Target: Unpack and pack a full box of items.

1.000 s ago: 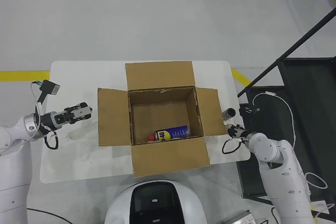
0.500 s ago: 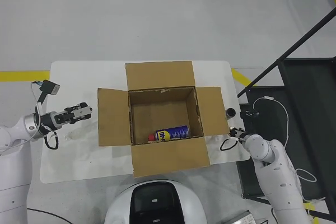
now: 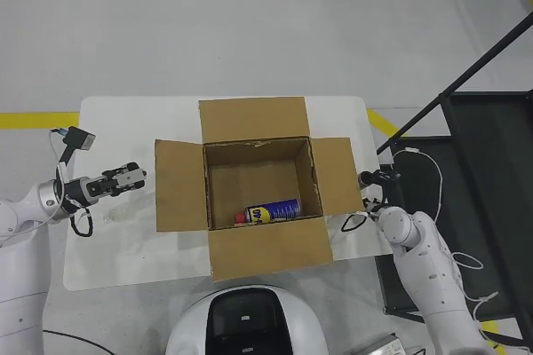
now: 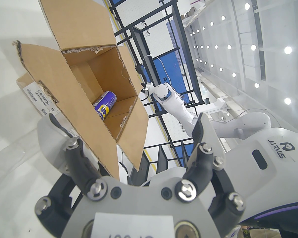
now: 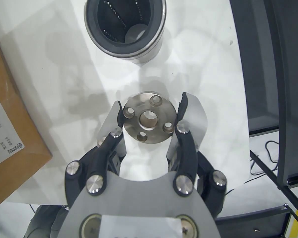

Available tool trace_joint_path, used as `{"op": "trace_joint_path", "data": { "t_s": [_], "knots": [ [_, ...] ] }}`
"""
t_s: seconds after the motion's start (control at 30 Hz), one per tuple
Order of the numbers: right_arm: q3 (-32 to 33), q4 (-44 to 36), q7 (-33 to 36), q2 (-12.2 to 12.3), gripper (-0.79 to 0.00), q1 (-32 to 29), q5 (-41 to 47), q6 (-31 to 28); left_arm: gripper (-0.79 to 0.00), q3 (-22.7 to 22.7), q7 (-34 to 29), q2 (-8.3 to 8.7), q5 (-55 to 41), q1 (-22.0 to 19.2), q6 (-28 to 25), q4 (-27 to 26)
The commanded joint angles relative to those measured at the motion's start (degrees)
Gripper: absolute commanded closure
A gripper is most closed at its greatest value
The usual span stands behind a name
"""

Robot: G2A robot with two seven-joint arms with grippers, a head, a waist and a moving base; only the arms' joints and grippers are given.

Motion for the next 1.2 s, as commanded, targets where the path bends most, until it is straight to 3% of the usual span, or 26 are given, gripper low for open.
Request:
{"op": "trace_joint_path", "data": {
  "t_s": [0.0,0.27,0.57,0.73,0.9,1.17],
  "knots": [
    [-0.27,0.56,-0.05,-0.02,-0.785,0.27,-0.18,0.34,-0.785,0.00,0.00,0.00,0.00,0.00,0.00,0.00],
    [1.21,-0.89,-0.93,0.19,-0.785,-0.93,1.03,0.90,-0.785,0.00,0.00,0.00,0.00,0.00,0.00,0.00],
    [11.71,-21.60,-1.77,1.22,-0.785,-13.08,4.30,2.92,-0.785,0.00,0.00,0.00,0.00,0.00,0.00,0.00],
    [13.27,-29.50,-3.43,1.18,-0.785,-14.37,6.23,2.69,-0.785,0.00,0.00,0.00,0.00,0.00,0.00,0.00],
    [8.08,-33.59,-1.85,1.24,-0.785,-10.62,4.52,-2.55,-0.785,0.00,0.00,0.00,0.00,0.00,0.00,0.00],
    [-9.66,-34.77,3.84,0.37,-0.785,0.70,-0.08,-8.26,-0.785,0.00,0.00,0.00,0.00,0.00,0.00,0.00]
  ]
}}
